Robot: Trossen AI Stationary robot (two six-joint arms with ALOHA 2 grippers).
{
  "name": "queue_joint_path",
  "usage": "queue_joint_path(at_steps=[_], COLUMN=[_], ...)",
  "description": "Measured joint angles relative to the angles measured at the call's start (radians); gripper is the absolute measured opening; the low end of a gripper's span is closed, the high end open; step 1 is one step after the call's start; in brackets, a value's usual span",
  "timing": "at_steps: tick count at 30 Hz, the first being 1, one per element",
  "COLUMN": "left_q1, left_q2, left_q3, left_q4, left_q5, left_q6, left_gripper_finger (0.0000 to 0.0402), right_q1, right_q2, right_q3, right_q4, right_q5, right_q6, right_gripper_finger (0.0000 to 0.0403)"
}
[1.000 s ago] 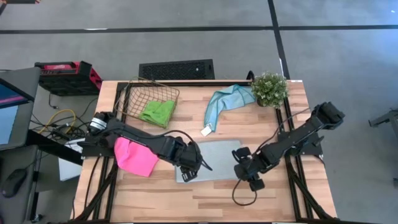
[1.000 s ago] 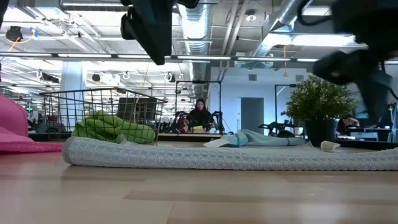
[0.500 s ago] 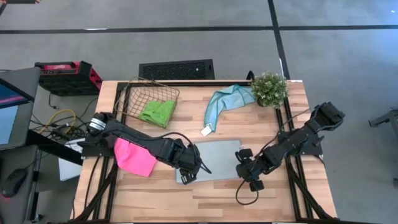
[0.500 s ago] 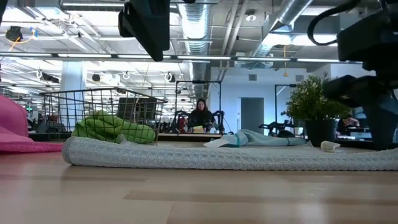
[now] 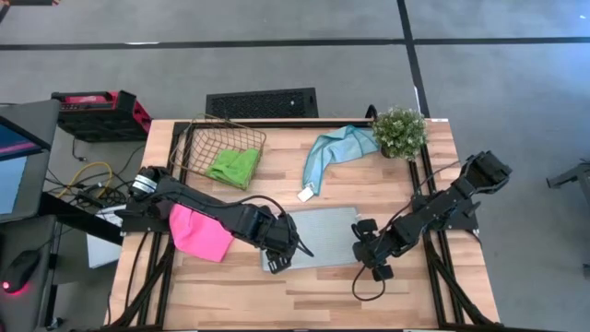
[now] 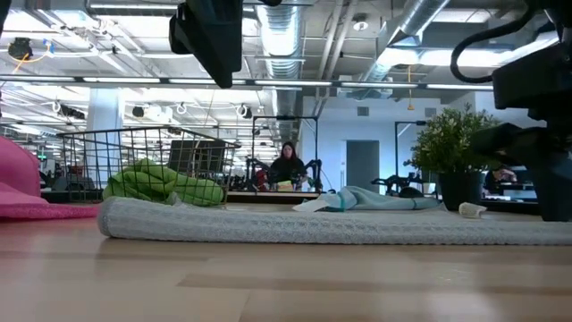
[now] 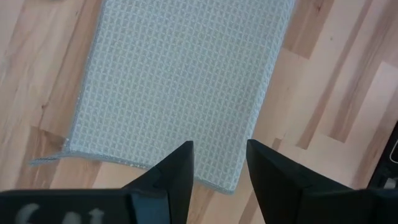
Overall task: Fold microfiber towels
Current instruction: Fold the gray microfiber cloth
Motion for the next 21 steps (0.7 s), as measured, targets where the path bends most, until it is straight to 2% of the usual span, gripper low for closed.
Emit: queue_joint_path(at_steps=[4,10,13,16,21], left_q1=[0.0,0.0,-0.003,-0.009,-0.027], left_q2=[0.0,-0.001,-0.017,-0.045,-0.092], left_q3=[0.0,0.0,0.0,0.0,0.001], left_q4=[-0.001,-0.006,-0.006,-0.007,-0.008], left_q5=[0.001,0.001,0.0,-0.005,-0.023], left_q6=[-0.007,-0.027,-0.057,-0.096,-0.133], left_gripper_finger=[0.014,0.014,0.014,0.014,0.014], right_q1=[0.0,-0.02,-0.046,-0.073,-0.147], right_q2=[0.0,0.0,0.001,0.003,0.003], right_q3=[-0.001,-0.001,0.02,0.065,0.154], right_q4=[-0.012,-0.018,-0.063,-0.181,-0.256], right_q5=[0.051,0.055,0.022,0.022,0.006], right_q6=[0.0,0.0,-0.01,-0.076,-0.199], right_gripper_finger=[0.0129,0.0019,0.0017,0.0011,0.0009])
